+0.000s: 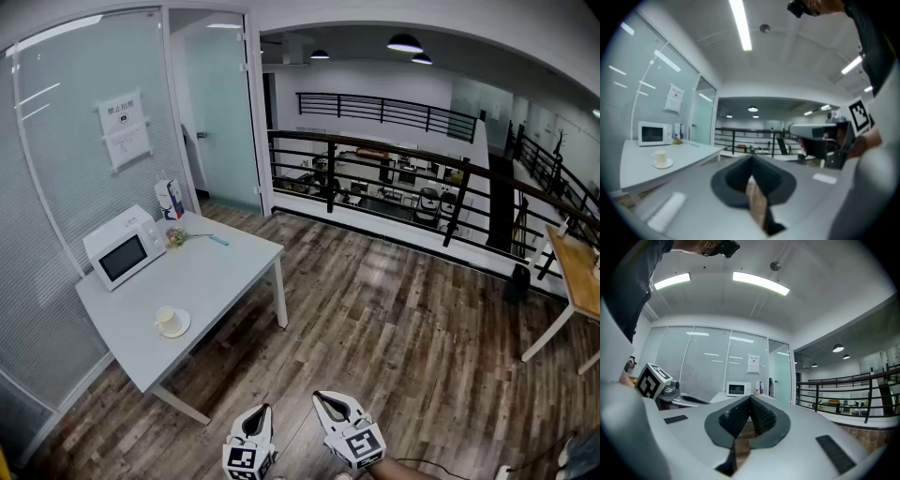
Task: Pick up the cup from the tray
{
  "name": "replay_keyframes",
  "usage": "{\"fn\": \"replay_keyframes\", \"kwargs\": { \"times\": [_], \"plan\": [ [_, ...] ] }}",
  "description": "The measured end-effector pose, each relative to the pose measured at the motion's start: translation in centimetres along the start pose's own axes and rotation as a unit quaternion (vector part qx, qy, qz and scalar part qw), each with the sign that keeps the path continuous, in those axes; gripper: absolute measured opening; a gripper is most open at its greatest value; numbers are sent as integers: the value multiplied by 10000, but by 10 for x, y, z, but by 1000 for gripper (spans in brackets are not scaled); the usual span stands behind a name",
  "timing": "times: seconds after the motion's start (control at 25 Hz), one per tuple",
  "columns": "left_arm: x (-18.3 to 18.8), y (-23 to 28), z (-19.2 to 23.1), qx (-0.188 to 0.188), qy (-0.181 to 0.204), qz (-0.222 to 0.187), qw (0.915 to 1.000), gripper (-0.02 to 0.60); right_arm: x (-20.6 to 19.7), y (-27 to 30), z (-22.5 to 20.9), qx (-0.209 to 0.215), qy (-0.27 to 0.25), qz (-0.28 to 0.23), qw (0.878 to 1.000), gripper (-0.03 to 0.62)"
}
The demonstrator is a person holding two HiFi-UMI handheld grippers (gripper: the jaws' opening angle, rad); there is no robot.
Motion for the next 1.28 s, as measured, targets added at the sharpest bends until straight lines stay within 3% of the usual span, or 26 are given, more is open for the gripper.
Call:
{"fn": "replay_keyframes", "kwargs": {
  "times": [0.52,0.76,1.08,1.28],
  "plan": [
    [2,-10,27,-113,31,-99,9999,5,11,20,19,-165,-107,23,9998,5],
    [-4,-28,48,-126,13,-164,9998,5,22,27,42,-49,253,-309,9992,5],
    [-12,-50,79,-141,38,-153,9998,5,19,42,71,-166,285,-168,9993,5],
    [-11,-38,96,-44,-75,-132,9999,5,18,63,64,-93,249,-96,9996,5]
  ]
}}
Point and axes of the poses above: the fingertips, and each gripper's own axes: y forward along the fingers, z to its left, x out of its top, the point moved 3 cm from there along -y, backward along the fingers, and after that the axes turned 10 degrees about z, right-handed, at the moved point
